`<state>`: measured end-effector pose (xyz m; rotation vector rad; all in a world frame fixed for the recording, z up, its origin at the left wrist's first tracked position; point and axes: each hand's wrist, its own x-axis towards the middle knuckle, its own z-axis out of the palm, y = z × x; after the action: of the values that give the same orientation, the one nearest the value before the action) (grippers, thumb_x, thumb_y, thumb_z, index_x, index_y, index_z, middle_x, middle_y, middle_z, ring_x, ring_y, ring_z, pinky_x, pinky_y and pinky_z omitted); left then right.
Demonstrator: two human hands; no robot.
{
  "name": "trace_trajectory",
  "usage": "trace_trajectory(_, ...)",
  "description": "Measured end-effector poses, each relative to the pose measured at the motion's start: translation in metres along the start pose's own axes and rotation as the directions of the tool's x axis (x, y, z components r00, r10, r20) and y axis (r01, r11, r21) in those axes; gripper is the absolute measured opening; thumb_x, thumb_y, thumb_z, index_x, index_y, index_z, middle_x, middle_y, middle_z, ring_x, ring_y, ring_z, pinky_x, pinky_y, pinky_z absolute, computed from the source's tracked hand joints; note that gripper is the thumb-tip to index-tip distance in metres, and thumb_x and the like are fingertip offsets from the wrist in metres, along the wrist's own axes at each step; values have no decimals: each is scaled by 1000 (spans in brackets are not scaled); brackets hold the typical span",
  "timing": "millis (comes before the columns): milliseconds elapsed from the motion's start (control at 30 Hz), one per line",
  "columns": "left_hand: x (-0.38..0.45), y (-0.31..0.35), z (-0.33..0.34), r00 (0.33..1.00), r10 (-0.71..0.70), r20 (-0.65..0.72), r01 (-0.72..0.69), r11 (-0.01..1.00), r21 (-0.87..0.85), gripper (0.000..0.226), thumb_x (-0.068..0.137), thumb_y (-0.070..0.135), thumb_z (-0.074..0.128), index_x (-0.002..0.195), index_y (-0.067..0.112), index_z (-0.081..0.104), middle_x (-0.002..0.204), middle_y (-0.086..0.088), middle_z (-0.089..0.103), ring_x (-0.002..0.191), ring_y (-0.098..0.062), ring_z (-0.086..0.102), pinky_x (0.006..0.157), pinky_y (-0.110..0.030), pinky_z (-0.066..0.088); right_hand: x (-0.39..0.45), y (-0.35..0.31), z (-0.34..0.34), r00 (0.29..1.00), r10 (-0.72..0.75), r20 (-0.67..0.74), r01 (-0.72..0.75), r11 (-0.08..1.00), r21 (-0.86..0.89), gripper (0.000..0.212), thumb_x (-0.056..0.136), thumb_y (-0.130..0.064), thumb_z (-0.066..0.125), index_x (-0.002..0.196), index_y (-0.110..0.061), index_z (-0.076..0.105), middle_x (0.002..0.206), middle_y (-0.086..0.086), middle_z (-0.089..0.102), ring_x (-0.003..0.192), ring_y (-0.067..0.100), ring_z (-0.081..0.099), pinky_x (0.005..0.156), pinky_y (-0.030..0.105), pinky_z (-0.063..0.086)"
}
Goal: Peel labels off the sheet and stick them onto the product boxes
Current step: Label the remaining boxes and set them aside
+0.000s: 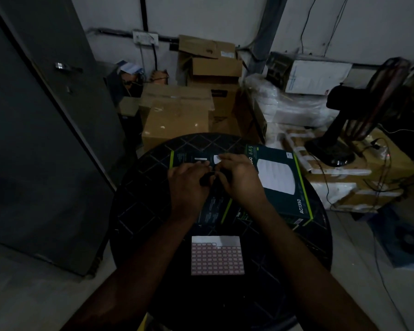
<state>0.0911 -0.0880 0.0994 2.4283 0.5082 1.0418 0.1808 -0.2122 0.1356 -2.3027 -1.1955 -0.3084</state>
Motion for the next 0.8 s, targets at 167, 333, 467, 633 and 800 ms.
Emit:
trace_trajectory(167, -6, -1, 0, 999, 37, -4, -36, 999, 30, 24, 74, 33, 78, 97, 29, 75, 110, 14, 72, 100, -11, 63, 91, -28, 27, -15, 7, 18, 988, -24, -149, 24, 1000, 1, 11, 87, -19, 67, 94, -17, 76, 114, -2, 72, 103, 23, 62, 88, 42, 46)
trace_trajectory(333, -10, -4, 0, 997, 74, 25, -75, 996, 43, 24, 82, 28, 71, 106, 27, 73, 120, 14, 68, 112, -10, 59, 95, -27, 25, -18, 15, 17, 973, -29, -227, 35, 999, 22, 10, 84, -25, 75, 93, -23, 79, 116, -9, 73, 103, 18, 61, 85, 43, 45)
trace_trajectory(467, -15, -5, -2, 994, 108, 16, -108, 994, 3, 26, 87, 22, 67, 113, 25, 71, 128, 13, 64, 122, -9, 54, 99, -34, 33, -29, 28, 16, 949, 87, -303, -64, 994, 84, 14, 84, -36, 74, 97, -33, 79, 119, -10, 71, 117, 21, 56, 93, 46, 46)
trace_trajectory(633, -25, -13, -5, 997, 69, 36, -70, 996, 47, 31, 91, 33, 61, 121, 36, 66, 138, 15, 56, 140, -18, 34, 110, -45, 21, -30, 26, 17, 952, 175, -251, -123, 970, 208, 17, 80, -28, 80, 97, -30, 79, 148, 6, 52, 144, 23, 35, 115, 26, 32)
trace_trajectory(800, -20, -35, -17, 999, 29, 16, -26, 991, -134, 28, 90, 19, 68, 116, 30, 71, 133, 8, 61, 142, -22, 29, 116, -37, 29, -37, 45, -4, 938, 274, -214, -183, 912, 368, 20, 76, -21, 84, 96, -21, 80, 129, 6, 66, 130, -10, 45, 102, 14, 46)
